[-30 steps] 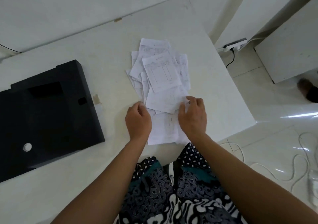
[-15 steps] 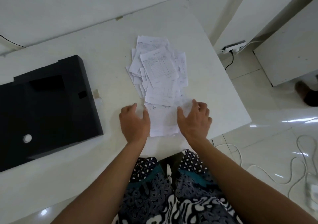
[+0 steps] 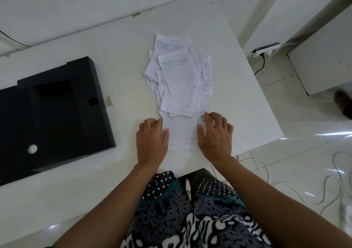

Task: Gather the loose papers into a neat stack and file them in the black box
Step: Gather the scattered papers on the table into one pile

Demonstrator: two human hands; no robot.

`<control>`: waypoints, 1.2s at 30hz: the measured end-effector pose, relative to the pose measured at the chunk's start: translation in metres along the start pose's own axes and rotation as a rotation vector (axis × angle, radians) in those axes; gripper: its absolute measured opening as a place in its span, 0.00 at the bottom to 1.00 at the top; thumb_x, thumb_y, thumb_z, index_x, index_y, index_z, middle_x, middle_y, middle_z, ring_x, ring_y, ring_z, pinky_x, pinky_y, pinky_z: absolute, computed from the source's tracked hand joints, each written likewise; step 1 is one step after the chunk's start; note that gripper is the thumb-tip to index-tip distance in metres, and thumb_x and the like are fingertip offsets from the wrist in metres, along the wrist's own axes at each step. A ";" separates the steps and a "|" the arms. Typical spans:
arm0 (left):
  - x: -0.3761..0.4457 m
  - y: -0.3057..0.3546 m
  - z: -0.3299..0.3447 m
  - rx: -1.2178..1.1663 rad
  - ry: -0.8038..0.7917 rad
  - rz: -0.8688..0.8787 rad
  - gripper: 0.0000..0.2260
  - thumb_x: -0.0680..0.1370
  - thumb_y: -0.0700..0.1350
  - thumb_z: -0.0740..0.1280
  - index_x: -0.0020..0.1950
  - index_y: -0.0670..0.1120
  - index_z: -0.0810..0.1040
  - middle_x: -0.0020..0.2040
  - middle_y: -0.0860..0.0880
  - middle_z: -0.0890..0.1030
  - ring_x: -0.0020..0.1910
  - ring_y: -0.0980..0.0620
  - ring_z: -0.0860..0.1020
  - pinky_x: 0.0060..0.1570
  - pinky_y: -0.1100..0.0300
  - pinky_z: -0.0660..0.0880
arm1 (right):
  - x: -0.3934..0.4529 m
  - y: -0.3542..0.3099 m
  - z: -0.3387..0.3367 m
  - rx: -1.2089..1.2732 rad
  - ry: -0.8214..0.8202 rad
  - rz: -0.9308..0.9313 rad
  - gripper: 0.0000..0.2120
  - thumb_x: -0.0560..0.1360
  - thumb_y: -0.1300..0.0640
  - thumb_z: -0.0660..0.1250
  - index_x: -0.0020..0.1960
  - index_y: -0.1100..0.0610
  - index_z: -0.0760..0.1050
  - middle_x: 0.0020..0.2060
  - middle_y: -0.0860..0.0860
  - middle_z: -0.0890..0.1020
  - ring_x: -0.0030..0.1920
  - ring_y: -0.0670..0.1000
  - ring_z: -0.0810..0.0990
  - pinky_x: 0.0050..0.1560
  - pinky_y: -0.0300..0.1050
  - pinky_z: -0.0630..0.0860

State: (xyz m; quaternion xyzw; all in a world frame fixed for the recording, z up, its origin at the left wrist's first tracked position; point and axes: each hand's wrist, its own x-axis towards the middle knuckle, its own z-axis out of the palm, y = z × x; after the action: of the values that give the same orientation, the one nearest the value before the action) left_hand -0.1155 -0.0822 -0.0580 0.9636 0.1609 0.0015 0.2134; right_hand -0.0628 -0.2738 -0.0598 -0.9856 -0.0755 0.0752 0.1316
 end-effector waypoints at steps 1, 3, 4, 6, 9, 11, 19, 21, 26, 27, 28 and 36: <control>0.001 0.002 0.000 -0.018 0.012 0.008 0.12 0.79 0.46 0.68 0.60 0.42 0.81 0.56 0.45 0.78 0.55 0.44 0.76 0.54 0.49 0.76 | -0.001 -0.004 0.002 0.001 0.001 -0.017 0.19 0.81 0.49 0.60 0.69 0.56 0.72 0.63 0.55 0.75 0.62 0.57 0.74 0.60 0.55 0.70; 0.007 0.003 -0.003 -0.110 0.050 -0.074 0.11 0.80 0.45 0.66 0.58 0.42 0.81 0.54 0.45 0.79 0.54 0.45 0.76 0.54 0.49 0.77 | 0.005 -0.010 0.001 0.044 0.019 0.059 0.17 0.81 0.51 0.58 0.67 0.56 0.73 0.61 0.54 0.76 0.59 0.56 0.75 0.57 0.54 0.71; 0.013 0.004 -0.005 -0.162 0.070 -0.149 0.12 0.80 0.45 0.65 0.60 0.41 0.81 0.56 0.45 0.80 0.56 0.45 0.77 0.56 0.49 0.77 | 0.012 -0.011 -0.002 0.079 0.038 0.136 0.18 0.80 0.51 0.56 0.67 0.55 0.72 0.60 0.55 0.76 0.58 0.56 0.75 0.56 0.55 0.71; 0.032 0.005 -0.011 -0.248 0.099 -0.303 0.17 0.81 0.49 0.64 0.66 0.41 0.78 0.61 0.45 0.79 0.62 0.46 0.76 0.63 0.51 0.75 | 0.033 -0.010 -0.006 0.144 0.072 0.256 0.21 0.82 0.48 0.55 0.70 0.56 0.70 0.62 0.55 0.75 0.60 0.57 0.74 0.59 0.56 0.70; 0.066 0.015 -0.016 -0.362 0.046 -0.366 0.19 0.81 0.50 0.67 0.67 0.41 0.78 0.61 0.45 0.79 0.61 0.47 0.77 0.63 0.56 0.73 | 0.067 -0.018 -0.012 0.209 0.028 0.306 0.27 0.82 0.41 0.57 0.74 0.56 0.67 0.66 0.54 0.72 0.65 0.56 0.71 0.65 0.55 0.67; 0.078 0.023 -0.015 -0.418 -0.020 -0.299 0.14 0.80 0.48 0.69 0.62 0.41 0.80 0.56 0.46 0.80 0.54 0.48 0.80 0.57 0.57 0.76 | 0.076 -0.033 -0.010 0.196 -0.020 0.225 0.26 0.81 0.42 0.60 0.73 0.56 0.68 0.65 0.54 0.72 0.65 0.57 0.72 0.64 0.54 0.68; 0.109 -0.010 -0.022 -0.084 0.105 -0.184 0.21 0.79 0.52 0.68 0.69 0.42 0.75 0.66 0.42 0.77 0.65 0.43 0.74 0.63 0.47 0.73 | 0.110 -0.012 -0.013 0.115 0.066 0.290 0.33 0.80 0.37 0.56 0.77 0.58 0.64 0.72 0.55 0.70 0.72 0.57 0.68 0.72 0.58 0.64; 0.133 -0.013 -0.024 -0.091 0.061 -0.178 0.26 0.79 0.54 0.68 0.73 0.42 0.71 0.70 0.42 0.74 0.69 0.43 0.72 0.67 0.48 0.71 | 0.128 -0.010 -0.015 0.105 0.056 0.254 0.35 0.80 0.37 0.55 0.78 0.59 0.62 0.75 0.55 0.68 0.75 0.57 0.66 0.75 0.58 0.61; 0.165 0.009 -0.020 -0.295 0.020 -0.278 0.24 0.79 0.54 0.69 0.70 0.42 0.75 0.65 0.45 0.77 0.64 0.46 0.75 0.63 0.55 0.72 | 0.147 -0.038 -0.013 0.110 0.010 0.158 0.31 0.79 0.37 0.59 0.74 0.56 0.68 0.69 0.53 0.71 0.69 0.56 0.70 0.67 0.54 0.65; 0.163 0.014 -0.018 -0.332 0.024 -0.298 0.22 0.78 0.54 0.69 0.68 0.44 0.76 0.63 0.46 0.77 0.62 0.47 0.76 0.61 0.55 0.74 | 0.147 -0.043 -0.011 0.132 0.005 0.145 0.31 0.79 0.37 0.60 0.74 0.56 0.68 0.68 0.53 0.72 0.68 0.56 0.71 0.66 0.54 0.66; 0.161 0.016 -0.017 -0.349 0.041 -0.320 0.20 0.78 0.54 0.70 0.66 0.45 0.77 0.61 0.48 0.78 0.59 0.48 0.78 0.58 0.54 0.76 | 0.147 -0.045 -0.010 0.153 0.014 0.153 0.32 0.79 0.37 0.61 0.74 0.56 0.67 0.68 0.53 0.72 0.67 0.56 0.71 0.66 0.54 0.66; 0.176 0.013 -0.023 -0.365 0.066 -0.396 0.12 0.79 0.53 0.68 0.55 0.46 0.82 0.51 0.49 0.82 0.47 0.52 0.79 0.50 0.56 0.77 | 0.160 -0.047 -0.013 0.159 0.017 0.253 0.31 0.79 0.36 0.59 0.74 0.54 0.67 0.67 0.53 0.71 0.66 0.56 0.69 0.64 0.53 0.65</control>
State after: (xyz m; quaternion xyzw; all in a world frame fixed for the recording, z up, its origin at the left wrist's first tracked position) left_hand 0.0535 -0.0295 -0.0432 0.8584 0.3500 0.0203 0.3744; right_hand 0.0895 -0.2053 -0.0547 -0.9742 0.0566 0.0888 0.1994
